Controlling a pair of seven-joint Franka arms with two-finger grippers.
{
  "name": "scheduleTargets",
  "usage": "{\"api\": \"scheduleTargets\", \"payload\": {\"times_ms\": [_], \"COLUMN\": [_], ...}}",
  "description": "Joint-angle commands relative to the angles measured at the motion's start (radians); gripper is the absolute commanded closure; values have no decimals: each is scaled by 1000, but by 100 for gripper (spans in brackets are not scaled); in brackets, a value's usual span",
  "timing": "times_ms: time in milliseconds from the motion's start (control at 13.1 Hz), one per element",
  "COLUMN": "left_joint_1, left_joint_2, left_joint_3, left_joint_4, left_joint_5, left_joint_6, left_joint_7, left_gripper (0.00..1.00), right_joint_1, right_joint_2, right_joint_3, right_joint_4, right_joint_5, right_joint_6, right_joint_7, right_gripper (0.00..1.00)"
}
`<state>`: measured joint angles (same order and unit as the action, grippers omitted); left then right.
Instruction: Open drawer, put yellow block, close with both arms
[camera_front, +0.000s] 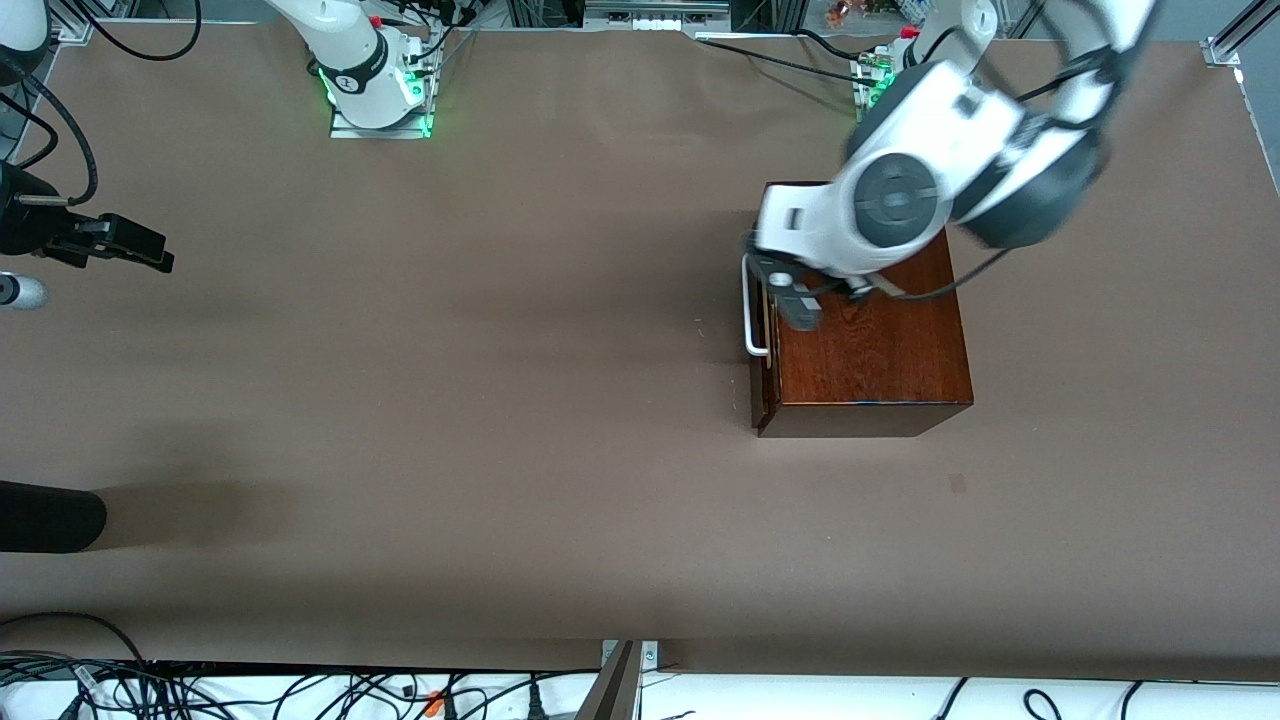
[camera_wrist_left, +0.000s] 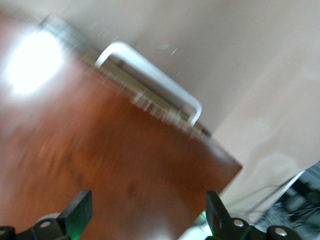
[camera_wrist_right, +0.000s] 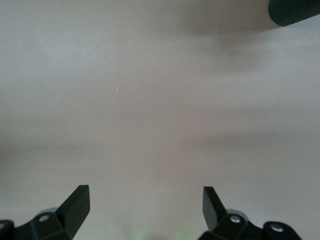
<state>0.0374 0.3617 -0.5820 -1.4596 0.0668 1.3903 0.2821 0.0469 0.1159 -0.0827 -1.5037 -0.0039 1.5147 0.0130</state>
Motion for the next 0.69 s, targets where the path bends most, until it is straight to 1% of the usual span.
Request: {"api": "scheduleTargets", "payload": {"times_ms": [0,76,152,228,305,381,457,609], "left_joint_1": [89,131,157,136,65,14,-10,-51], "left_joint_2": [-17,-15,-27,-85,-131,-170,-205,-295], "left_joint_3": [-4,-5,7,84,226,349,428,545], "left_joint_4": [109,146,156,144,110,78,33,-72], "left_joint_5": [10,8,-1,1,-4,-10,-30,-100], "left_joint_6": [-120,-152,-160,-149,-92,-15,46,114], "left_joint_7": [-81,-78,-57,-41,-47,-47,-47,-57], "left_gripper": [0,0,0,0,0,0,0,0], "right_joint_1": [-4,-4,-4,-4,-4,-4,-4,-4], "right_joint_2": [-12,-12,-12,-12,-12,-12,-12,-12], "right_joint_3": [3,3,4,3,4,4,4,4], "right_joint_4": [0,0,0,0,0,0,0,0], "right_joint_5": [-1,1,1,1,1,1,1,2], "right_joint_6": [2,1,1,1,1,1,-1,2], "right_joint_7": [-15,-15,-15,-15,-15,-15,-15,-15], "right_gripper": [0,0,0,0,0,0,0,0]}}
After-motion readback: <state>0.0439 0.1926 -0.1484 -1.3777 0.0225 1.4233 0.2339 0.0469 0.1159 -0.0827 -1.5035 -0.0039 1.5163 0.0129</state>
